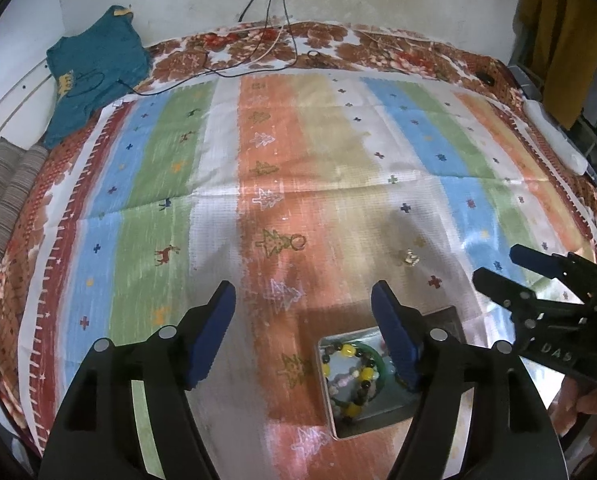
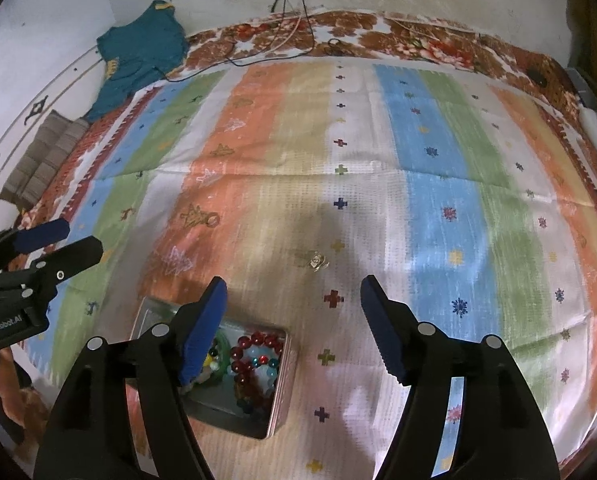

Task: Organize jewelry
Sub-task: 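Move both open tools toward the small metal ring charms on the cloth, then close the right tool on the metal charm while the left tool grasps a small ring, then carry both small rings over the silver tin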

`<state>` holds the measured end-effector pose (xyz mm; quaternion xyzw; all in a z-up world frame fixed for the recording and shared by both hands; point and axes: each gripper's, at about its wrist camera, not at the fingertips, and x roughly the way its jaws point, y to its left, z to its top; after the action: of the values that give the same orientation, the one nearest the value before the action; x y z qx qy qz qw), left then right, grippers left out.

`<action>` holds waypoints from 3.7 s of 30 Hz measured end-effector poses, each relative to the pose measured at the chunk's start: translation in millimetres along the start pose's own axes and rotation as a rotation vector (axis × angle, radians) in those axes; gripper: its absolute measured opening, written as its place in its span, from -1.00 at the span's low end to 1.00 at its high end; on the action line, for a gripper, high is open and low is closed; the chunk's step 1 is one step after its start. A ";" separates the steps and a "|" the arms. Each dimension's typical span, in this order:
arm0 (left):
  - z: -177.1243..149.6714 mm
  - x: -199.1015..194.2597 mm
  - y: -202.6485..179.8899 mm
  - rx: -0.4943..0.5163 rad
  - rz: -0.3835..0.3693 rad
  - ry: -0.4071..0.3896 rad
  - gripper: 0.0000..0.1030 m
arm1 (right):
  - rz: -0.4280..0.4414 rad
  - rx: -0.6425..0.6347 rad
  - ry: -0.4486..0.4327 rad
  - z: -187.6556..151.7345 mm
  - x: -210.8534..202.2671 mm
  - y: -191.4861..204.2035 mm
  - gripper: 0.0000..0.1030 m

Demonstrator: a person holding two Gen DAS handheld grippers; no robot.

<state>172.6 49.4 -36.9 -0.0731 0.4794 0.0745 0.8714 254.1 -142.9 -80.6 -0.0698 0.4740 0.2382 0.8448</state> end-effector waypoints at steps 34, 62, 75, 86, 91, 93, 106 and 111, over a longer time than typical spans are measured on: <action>34.7 115.4 11.1 0.053 0.028 0.161 0.37 | -0.043 0.000 0.148 30.4 88.5 -13.8 0.39; 43.4 184.5 10.1 0.072 0.010 0.266 0.01 | -0.102 -0.045 0.284 29.2 149.4 -14.5 0.07; 40.3 180.0 -1.1 0.102 0.017 0.268 -0.65 | -0.130 -0.068 0.276 28.0 148.8 -17.5 -0.68; 33.7 131.5 1.7 0.038 -0.047 0.210 -0.65 | -0.075 -0.053 0.167 34.5 109.1 -15.5 -0.68; 31.5 106.3 -14.8 0.069 -0.072 0.168 -0.65 | -0.047 -0.039 0.126 36.5 93.9 -15.5 -0.68; 29.9 96.3 -17.3 0.071 -0.081 0.151 -0.65 | -0.029 -0.030 0.110 35.5 86.3 -16.3 -0.68; 12.6 37.2 -30.8 0.081 -0.143 0.068 -0.65 | 0.021 -0.078 0.036 24.7 35.9 0.7 -0.68; 5.8 19.6 -33.3 0.086 -0.157 0.042 -0.65 | 0.039 -0.089 0.011 17.4 19.7 4.5 -0.68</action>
<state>194.4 19.1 -48.5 -0.0744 0.4932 -0.0164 0.8666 274.0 -126.4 -87.2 -0.0992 0.4689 0.2753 0.8334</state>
